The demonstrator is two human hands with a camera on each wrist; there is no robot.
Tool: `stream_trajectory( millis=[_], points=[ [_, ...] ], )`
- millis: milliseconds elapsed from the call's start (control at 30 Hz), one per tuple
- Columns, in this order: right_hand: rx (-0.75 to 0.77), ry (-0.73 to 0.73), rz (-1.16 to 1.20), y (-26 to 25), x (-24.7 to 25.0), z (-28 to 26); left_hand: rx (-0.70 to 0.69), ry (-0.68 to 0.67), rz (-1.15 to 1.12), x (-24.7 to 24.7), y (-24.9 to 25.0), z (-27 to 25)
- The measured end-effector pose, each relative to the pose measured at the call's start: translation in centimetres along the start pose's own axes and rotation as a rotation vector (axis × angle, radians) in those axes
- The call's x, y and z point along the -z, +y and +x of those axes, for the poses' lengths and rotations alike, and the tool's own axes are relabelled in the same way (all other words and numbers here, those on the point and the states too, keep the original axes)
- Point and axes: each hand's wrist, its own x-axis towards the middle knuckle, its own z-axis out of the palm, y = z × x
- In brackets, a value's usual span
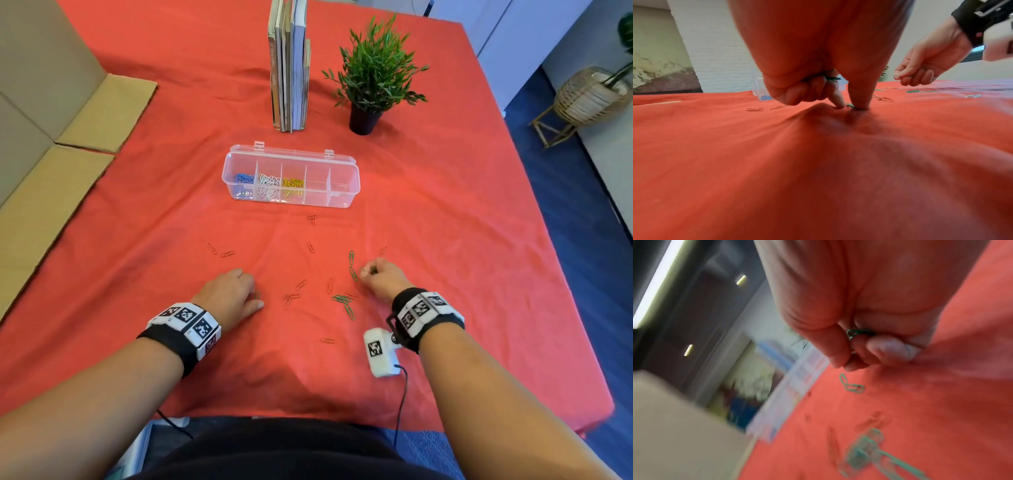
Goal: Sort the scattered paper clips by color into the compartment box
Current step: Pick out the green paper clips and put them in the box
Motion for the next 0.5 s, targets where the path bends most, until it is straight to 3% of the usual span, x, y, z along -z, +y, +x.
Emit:
stream_trajectory(
  millis=[133, 233, 300, 433, 500],
  points=[
    [-0.164, -0.057, 0.832, -1.1, 1.2, -0.2, 0.045, -0.039, -0.12, -0.2, 0.4, 0.6],
    [-0.325, -0.11, 1.026, -2.1, 2.1, 0.0, 0.047, -0.03, -0.24, 0.7, 0.8, 1.2],
    [-0.331, -0.099, 0.837, -2.6, 2.0, 0.6, 0.082, -0.037, -0.385, 1.7, 1.4, 2.1],
    [-0.048, -0.042, -0.209, -2.9, 0.7, 0.6, 0.204, -0.143, -0.834, 3.9, 4.3, 4.8],
    [0.049, 0.022, -0.435, -2.5, -0.1, 0.3, 0.301, -0.207, -1.191, 4.9, 5.9, 5.9]
  ],
)
